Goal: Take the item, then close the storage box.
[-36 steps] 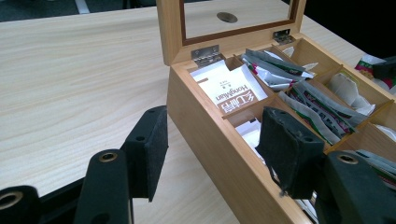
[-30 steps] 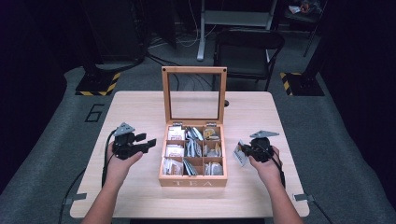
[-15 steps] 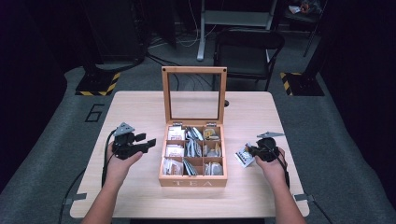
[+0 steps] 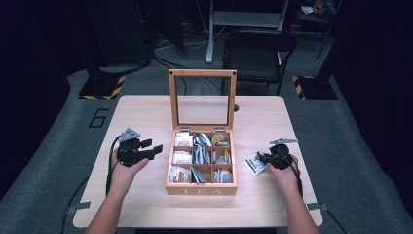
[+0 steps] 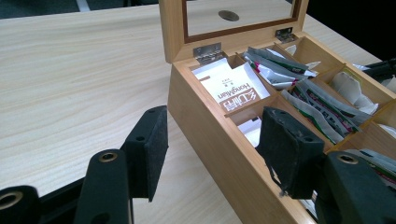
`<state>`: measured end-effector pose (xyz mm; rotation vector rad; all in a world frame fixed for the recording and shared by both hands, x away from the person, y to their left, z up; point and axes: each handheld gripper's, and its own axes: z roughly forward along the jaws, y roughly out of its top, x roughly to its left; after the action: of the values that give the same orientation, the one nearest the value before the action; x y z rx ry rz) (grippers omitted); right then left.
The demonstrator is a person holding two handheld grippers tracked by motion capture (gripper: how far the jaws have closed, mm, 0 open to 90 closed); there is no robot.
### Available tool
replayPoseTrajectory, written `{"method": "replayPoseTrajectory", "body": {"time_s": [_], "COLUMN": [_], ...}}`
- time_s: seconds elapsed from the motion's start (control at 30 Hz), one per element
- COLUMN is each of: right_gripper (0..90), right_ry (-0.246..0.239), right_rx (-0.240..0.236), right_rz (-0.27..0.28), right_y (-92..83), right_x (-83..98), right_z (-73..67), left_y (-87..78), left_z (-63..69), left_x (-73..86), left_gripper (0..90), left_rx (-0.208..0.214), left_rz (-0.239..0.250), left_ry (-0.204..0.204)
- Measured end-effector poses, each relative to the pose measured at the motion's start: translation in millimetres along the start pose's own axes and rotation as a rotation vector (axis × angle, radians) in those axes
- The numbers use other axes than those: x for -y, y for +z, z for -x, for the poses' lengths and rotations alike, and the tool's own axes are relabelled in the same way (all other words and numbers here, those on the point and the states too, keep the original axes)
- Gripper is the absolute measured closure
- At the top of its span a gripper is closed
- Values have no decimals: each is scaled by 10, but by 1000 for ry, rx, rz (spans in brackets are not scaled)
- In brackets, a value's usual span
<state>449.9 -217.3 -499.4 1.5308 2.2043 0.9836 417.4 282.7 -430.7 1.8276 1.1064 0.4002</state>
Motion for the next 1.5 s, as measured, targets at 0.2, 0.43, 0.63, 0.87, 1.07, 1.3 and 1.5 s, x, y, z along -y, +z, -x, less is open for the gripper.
{"method": "replayPoseTrajectory", "body": {"time_s": [0.2, 0.43, 0.63, 0.87, 1.07, 1.3, 1.5], "right_gripper": [696, 589, 530, 517, 485, 478, 491], "right_ry": [-10, -28, -50, -55, -78, -113, -129], "right_rx": [16, 37, 54, 50, 36, 12, -18], "right_rz": [1, 8, 18, 23, 29, 45, 44], "right_y": [-6, -22, -50, -56, -88, -146, -191], "right_x": [2, 4, -35, -52, -91, -200, -303], "right_z": [8, 23, -8, -67, -99, -195, -285], "left_y": [-7, -23, -37, -26, -22, -28, -10], "left_z": [-2, -7, -18, -21, -21, -42, -51], "left_x": [3, 6, 12, 8, 9, 10, 2], "left_gripper": [423, 422, 422, 422, 421, 421, 420], "left_rx": [-2, -2, -6, -2, -1, -3, 2], "left_rz": [0, 1, 8, 2, 0, 10, -1], "left_ry": [-1, 1, -9, -7, -9, -23, -19]}}
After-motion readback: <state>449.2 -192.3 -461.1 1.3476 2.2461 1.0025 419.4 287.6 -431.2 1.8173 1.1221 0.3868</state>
